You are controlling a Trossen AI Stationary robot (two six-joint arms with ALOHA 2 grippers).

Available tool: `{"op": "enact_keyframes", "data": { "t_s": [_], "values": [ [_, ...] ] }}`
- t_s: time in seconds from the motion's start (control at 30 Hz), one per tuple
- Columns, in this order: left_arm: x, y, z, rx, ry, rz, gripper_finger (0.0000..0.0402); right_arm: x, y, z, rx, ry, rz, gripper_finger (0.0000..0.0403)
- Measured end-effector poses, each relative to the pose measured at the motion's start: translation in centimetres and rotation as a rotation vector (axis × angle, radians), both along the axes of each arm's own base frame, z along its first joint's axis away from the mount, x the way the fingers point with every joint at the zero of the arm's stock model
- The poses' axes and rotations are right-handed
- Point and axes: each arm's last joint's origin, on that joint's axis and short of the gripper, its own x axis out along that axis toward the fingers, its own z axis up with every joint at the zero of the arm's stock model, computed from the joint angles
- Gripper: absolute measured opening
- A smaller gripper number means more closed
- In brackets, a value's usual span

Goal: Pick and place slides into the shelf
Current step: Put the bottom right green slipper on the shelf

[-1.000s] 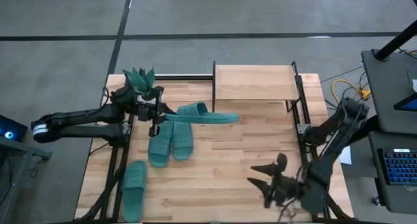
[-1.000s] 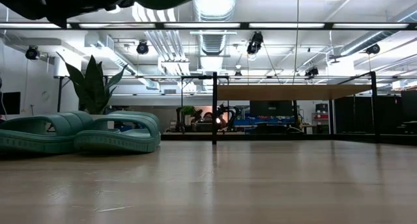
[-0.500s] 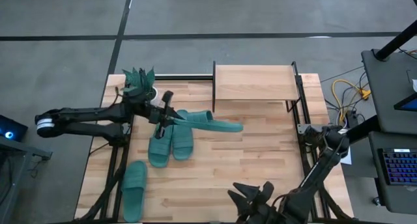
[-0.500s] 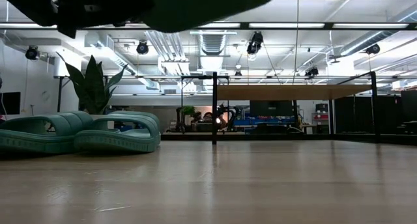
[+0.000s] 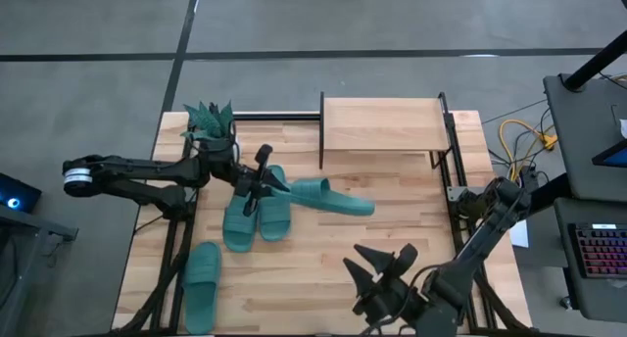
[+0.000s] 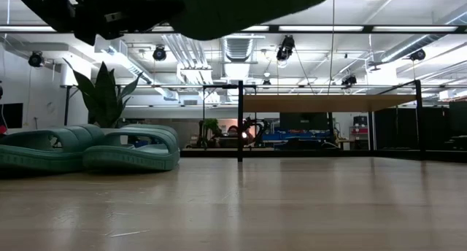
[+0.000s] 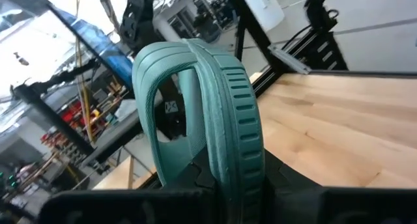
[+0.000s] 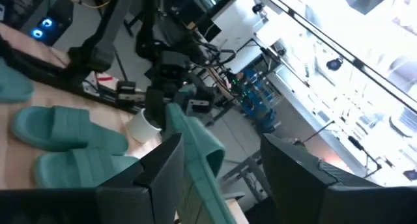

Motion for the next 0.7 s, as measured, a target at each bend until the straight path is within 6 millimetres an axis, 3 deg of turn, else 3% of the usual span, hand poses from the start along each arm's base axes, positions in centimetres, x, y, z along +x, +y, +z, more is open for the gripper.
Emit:
{"op": "enact_keyframes", "data": {
  "t_s": [0.2, 0.33, 0.47, 0.57, 0.63, 0.7],
  "values": [
    [0.1, 0.2, 0.0, 0.001, 0.0, 0.059, 0.0017, -1.1, -2.0, 3.1, 0.083, -0.072, 0.008, 0.0194],
    [0.1, 0.2, 0.1, 0.001, -0.007, 0.061, 0.0017, -2.6, -3.7, 6.1, 0.173, -0.147, 0.136, 0.0194],
    [0.1, 0.2, 0.2, 0.002, -0.013, 0.061, 0.0017, -5.1, -6.0, 8.5, 0.287, -0.112, 0.511, 0.0194],
    [0.1, 0.2, 0.1, 0.002, -0.014, 0.061, 0.0017, -6.3, -8.3, 8.6, 0.557, 0.025, 0.763, 0.0194],
    [0.1, 0.2, 0.2, 0.003, -0.014, 0.061, 0.0017, -6.6, -9.8, 8.1, 0.655, 0.077, 0.684, 0.0194],
    [0.1, 0.2, 0.2, 0.002, -0.015, 0.061, 0.0017, -6.8, -10.8, 6.9, 0.612, 0.118, 0.511, 0.0194]
  ]
}}
